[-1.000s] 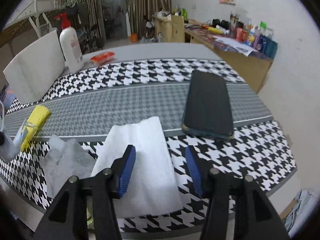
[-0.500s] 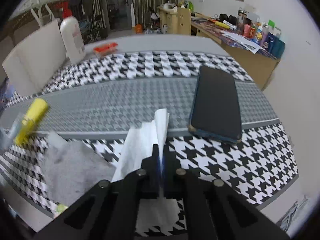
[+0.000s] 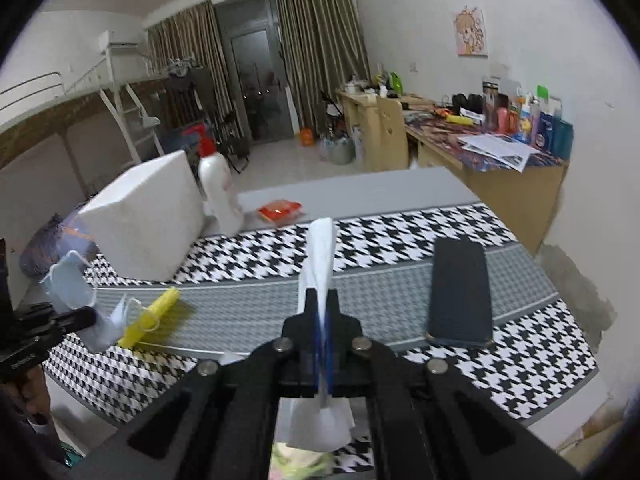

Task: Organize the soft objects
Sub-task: 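Carry the mask in the left gripper while the right gripper carries the tissue toward the foam box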

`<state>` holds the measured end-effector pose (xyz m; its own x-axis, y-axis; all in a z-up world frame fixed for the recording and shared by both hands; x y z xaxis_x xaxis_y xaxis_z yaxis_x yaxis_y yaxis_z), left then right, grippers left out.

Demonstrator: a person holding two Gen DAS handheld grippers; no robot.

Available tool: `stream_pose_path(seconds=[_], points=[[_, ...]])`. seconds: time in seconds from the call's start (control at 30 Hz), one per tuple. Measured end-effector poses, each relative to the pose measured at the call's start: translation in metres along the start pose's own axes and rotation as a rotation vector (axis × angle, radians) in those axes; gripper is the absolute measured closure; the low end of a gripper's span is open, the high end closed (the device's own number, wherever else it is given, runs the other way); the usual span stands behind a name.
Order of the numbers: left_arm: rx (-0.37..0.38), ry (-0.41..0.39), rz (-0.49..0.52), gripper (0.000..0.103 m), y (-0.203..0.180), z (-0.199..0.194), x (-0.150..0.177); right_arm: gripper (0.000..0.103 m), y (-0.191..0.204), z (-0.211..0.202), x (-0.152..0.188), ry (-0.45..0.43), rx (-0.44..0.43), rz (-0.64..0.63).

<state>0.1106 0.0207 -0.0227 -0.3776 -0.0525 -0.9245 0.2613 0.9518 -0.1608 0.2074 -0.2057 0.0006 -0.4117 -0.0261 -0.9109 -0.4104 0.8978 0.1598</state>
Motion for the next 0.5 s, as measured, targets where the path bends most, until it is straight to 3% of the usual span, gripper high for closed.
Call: stream_pose_path(seconds=[0.5], points=[[-0.050, -0.074, 0.003, 0.099, 0.012, -0.012, -0.023, 0.099, 0.049, 0.008, -0.010, -0.063, -0.072, -0.043]])
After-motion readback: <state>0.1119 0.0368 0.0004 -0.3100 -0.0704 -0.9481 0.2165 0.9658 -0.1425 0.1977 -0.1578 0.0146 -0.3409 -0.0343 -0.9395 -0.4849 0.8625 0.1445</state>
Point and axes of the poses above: each gripper's, at about its wrist camera, not at the fingertips, and z roughly the way its jaws point, y to its left, x to its underside, the point moved 1 cm from there along z, roughly the way its jaws point, and after that the axes turned 13 degrees about -y, right-handed, at the moved point
